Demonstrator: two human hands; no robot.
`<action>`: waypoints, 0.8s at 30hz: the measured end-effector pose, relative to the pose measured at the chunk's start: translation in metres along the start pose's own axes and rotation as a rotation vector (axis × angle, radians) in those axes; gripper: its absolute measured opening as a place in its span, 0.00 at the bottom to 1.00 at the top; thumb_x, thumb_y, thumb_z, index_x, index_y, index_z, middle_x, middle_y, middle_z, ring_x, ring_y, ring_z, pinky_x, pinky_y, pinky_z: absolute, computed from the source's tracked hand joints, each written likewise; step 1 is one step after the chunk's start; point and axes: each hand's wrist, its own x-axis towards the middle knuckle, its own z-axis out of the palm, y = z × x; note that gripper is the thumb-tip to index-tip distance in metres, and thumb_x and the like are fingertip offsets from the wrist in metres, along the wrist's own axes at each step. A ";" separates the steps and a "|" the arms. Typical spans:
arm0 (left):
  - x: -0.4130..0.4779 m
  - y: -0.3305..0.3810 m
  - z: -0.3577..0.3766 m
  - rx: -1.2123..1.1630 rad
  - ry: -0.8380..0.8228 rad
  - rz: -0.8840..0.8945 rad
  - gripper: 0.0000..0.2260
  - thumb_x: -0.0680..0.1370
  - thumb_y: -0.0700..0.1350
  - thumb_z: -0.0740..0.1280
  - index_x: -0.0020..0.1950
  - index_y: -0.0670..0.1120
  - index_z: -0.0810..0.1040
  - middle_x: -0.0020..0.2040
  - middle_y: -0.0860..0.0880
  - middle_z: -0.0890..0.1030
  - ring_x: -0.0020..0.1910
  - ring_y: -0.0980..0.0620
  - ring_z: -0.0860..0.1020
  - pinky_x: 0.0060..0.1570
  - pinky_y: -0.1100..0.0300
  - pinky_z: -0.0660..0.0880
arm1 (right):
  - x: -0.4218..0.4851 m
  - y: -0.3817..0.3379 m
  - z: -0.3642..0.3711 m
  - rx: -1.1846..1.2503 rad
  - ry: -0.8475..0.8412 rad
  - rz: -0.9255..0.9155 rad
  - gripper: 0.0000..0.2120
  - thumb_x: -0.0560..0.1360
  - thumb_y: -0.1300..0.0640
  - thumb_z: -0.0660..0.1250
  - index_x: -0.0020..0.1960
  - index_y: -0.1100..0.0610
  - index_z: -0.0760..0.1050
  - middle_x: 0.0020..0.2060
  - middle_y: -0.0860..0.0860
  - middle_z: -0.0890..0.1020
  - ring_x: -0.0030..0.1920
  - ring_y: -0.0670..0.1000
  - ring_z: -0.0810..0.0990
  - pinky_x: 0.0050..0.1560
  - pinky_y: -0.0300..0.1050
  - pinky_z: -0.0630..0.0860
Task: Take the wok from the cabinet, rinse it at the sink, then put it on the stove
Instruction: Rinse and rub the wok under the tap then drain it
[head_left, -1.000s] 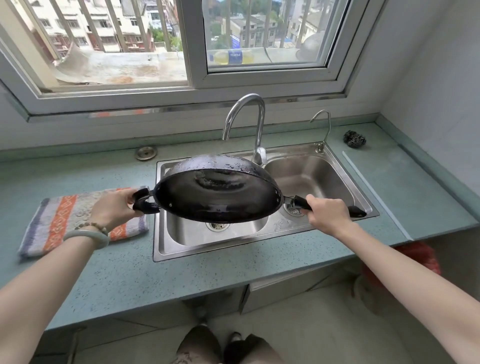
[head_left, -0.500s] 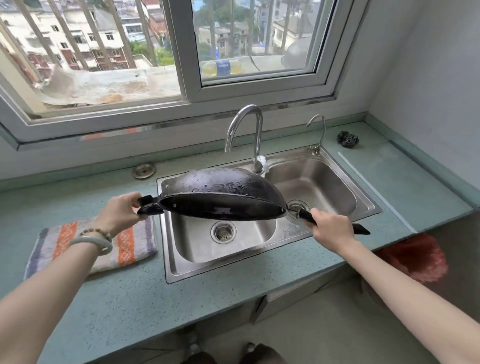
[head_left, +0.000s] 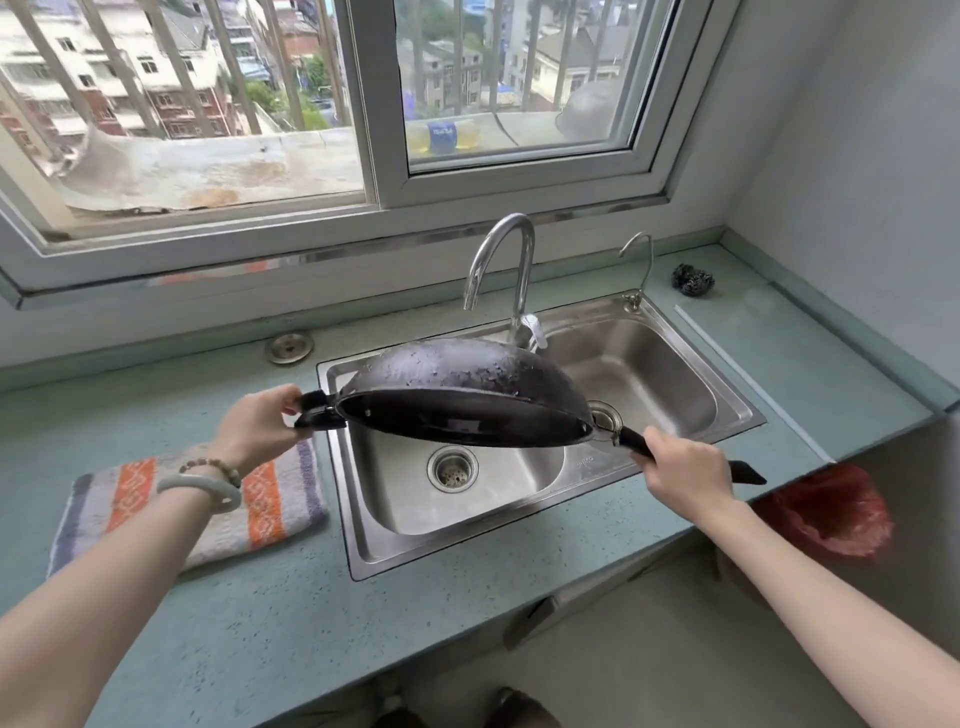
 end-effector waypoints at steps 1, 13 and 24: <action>-0.002 -0.001 0.004 0.017 -0.021 0.002 0.09 0.70 0.42 0.74 0.45 0.47 0.76 0.47 0.49 0.83 0.44 0.52 0.79 0.39 0.62 0.71 | -0.001 -0.003 0.002 -0.007 -0.012 0.003 0.10 0.69 0.57 0.72 0.39 0.58 0.70 0.24 0.51 0.77 0.20 0.57 0.76 0.25 0.38 0.60; -0.047 -0.105 -0.060 0.018 0.140 -0.188 0.10 0.67 0.41 0.75 0.45 0.46 0.78 0.46 0.45 0.84 0.48 0.43 0.81 0.44 0.52 0.76 | 0.077 -0.107 -0.014 0.038 -0.105 -0.127 0.10 0.72 0.52 0.69 0.43 0.58 0.74 0.31 0.55 0.82 0.30 0.61 0.81 0.29 0.47 0.71; -0.132 -0.202 -0.114 0.021 0.238 -0.474 0.11 0.66 0.40 0.76 0.46 0.45 0.78 0.45 0.45 0.83 0.47 0.44 0.80 0.46 0.54 0.73 | 0.130 -0.244 0.004 0.122 -0.030 -0.412 0.09 0.70 0.55 0.69 0.40 0.60 0.71 0.31 0.57 0.82 0.30 0.63 0.81 0.28 0.46 0.63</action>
